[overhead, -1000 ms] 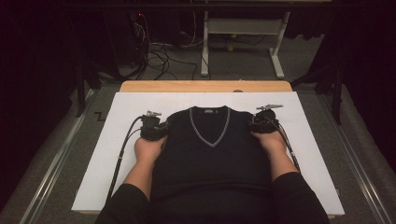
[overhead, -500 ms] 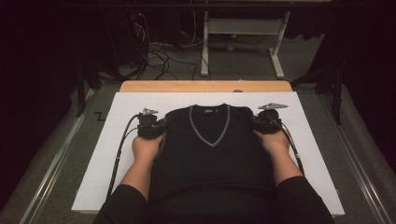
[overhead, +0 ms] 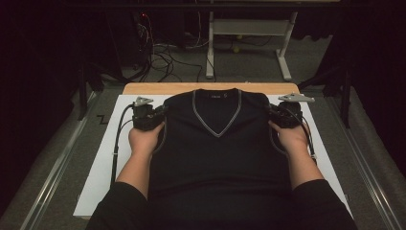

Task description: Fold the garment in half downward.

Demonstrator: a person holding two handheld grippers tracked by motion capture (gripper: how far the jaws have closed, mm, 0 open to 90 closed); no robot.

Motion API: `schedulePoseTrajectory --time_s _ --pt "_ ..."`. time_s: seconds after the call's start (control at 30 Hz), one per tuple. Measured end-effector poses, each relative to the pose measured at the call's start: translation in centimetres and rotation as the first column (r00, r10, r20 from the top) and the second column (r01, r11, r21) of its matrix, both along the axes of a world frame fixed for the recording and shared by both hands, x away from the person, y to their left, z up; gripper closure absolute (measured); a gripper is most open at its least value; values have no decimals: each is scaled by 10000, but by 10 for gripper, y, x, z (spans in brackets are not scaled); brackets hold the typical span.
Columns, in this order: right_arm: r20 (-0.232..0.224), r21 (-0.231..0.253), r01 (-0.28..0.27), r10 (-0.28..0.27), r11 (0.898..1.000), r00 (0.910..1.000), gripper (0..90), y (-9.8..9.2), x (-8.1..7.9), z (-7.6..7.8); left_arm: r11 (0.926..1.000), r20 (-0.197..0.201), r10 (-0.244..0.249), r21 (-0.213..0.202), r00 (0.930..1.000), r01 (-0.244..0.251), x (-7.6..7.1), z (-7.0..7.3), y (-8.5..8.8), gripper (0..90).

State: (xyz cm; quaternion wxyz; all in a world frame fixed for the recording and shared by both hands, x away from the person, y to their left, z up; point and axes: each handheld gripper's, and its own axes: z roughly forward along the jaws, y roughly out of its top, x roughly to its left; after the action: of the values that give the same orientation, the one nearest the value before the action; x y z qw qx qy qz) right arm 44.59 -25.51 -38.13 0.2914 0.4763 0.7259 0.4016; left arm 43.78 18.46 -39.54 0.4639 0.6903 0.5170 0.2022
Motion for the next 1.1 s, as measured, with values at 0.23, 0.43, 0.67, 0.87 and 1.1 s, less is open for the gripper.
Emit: schedulePoseTrajectory --time_s 0.23,0.43,0.67,0.87,1.1 --pt "707 334 36 -60 9994 9975 791 0 3 20 9998 507 207 1 9985 -207 6 21 4 717" --pt "1199 327 105 -143 9994 9927 794 1 4 36 9995 865 330 -45 9957 -328 9 32 4 721" --pt "1619 372 202 -259 9991 9865 799 3 6 53 9985 1113 482 -295 9926 -452 10 36 6 727" --pt "1923 593 305 -414 9978 9805 799 5 10 59 9986 1359 513 -167 9894 -495 13 48 6 730" --pt "2316 739 475 -635 9961 9707 799 5 16 80 9989 1799 462 -102 9826 -451 19 69 6 732"
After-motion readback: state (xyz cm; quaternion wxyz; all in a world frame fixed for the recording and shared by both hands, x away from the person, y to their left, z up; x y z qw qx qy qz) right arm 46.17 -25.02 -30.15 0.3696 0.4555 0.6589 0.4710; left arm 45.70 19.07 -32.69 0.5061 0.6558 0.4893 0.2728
